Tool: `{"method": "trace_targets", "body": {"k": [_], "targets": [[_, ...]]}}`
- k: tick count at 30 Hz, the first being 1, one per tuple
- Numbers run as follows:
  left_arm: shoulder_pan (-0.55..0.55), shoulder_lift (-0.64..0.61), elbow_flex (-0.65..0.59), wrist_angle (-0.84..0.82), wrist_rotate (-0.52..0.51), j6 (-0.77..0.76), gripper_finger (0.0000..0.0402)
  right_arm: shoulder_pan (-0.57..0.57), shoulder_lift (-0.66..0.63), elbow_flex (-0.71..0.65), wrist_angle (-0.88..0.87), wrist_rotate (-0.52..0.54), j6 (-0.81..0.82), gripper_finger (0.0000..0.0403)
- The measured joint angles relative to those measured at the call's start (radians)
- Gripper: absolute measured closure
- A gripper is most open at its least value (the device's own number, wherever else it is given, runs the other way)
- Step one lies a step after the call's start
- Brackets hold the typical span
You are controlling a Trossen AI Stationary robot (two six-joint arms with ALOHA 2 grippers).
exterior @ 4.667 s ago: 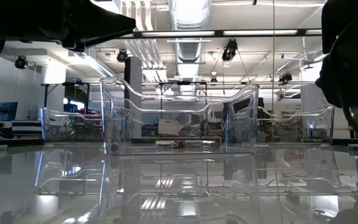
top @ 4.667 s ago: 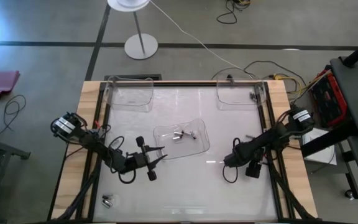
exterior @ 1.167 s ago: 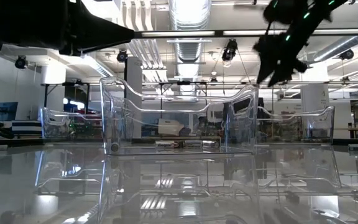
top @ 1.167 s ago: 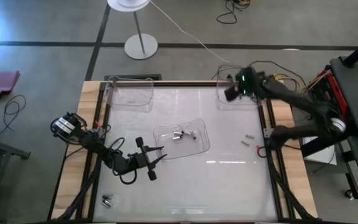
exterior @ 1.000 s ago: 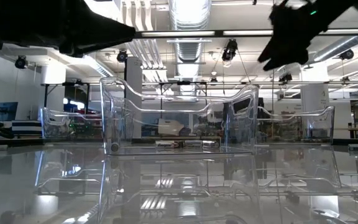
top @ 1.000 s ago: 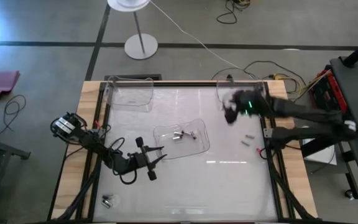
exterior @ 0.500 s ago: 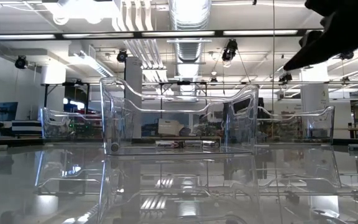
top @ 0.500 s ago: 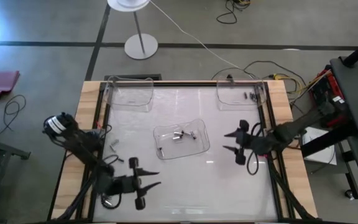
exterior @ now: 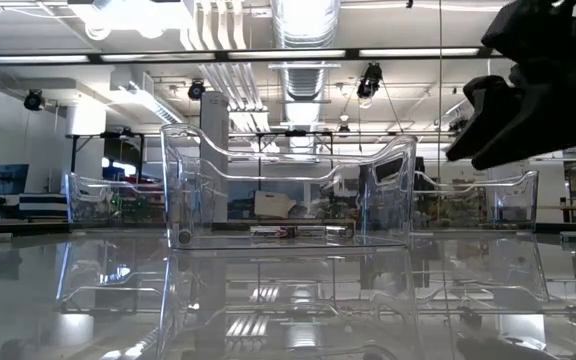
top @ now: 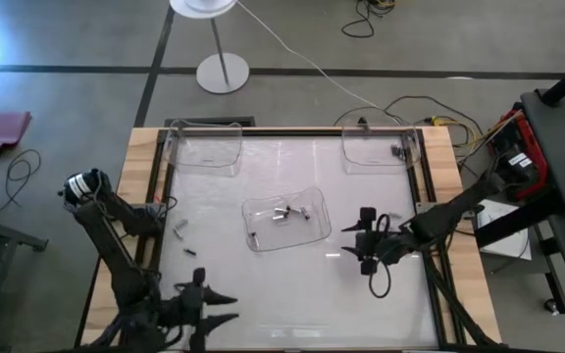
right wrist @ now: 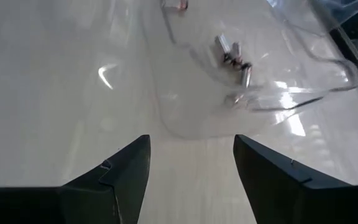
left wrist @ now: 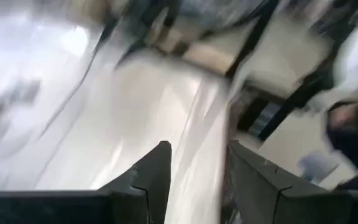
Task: Sort batteries
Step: Put the black battery into the top right transparent bin
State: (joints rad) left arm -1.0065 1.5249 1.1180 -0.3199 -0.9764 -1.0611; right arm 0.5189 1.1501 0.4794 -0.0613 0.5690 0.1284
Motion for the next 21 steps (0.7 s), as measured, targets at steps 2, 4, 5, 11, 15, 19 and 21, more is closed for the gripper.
{"method": "trace_targets", "body": {"k": [2, 4, 5, 11, 15, 19, 21], "targets": [[0.043, 0.006, 0.072, -0.326, 0.174, -0.297, 0.0269, 0.001, 0.02, 0.001, 0.0, 0.0, 0.0, 0.0175], [0.092, 0.025, 0.123, -0.6, 0.378, -0.504, 0.0275, 0.003, 0.035, 0.002, -0.001, 0.0, 0.001, 0.0174], [0.115, 0.036, 0.137, -0.699, 0.486, -0.549, 0.0279, 0.004, 0.041, 0.002, -0.002, 0.0, 0.001, 0.0174], [0.225, 0.053, 0.114, -0.842, 0.825, -0.427, 0.0286, 0.027, 0.043, -0.006, -0.011, 0.0, 0.023, 0.0182], [0.299, 0.061, 0.055, -0.808, 0.905, -0.216, 0.0287, 0.036, 0.043, -0.007, -0.013, 0.0, 0.028, 0.0183], [0.389, 0.066, -0.012, -0.805, 0.975, 0.025, 0.0287, 0.036, 0.043, -0.006, -0.014, 0.0, 0.047, 0.0179], [0.43, 0.065, -0.045, -0.768, 0.97, 0.153, 0.0287, 0.036, 0.043, -0.007, -0.014, 0.0, 0.063, 0.0176]]}}
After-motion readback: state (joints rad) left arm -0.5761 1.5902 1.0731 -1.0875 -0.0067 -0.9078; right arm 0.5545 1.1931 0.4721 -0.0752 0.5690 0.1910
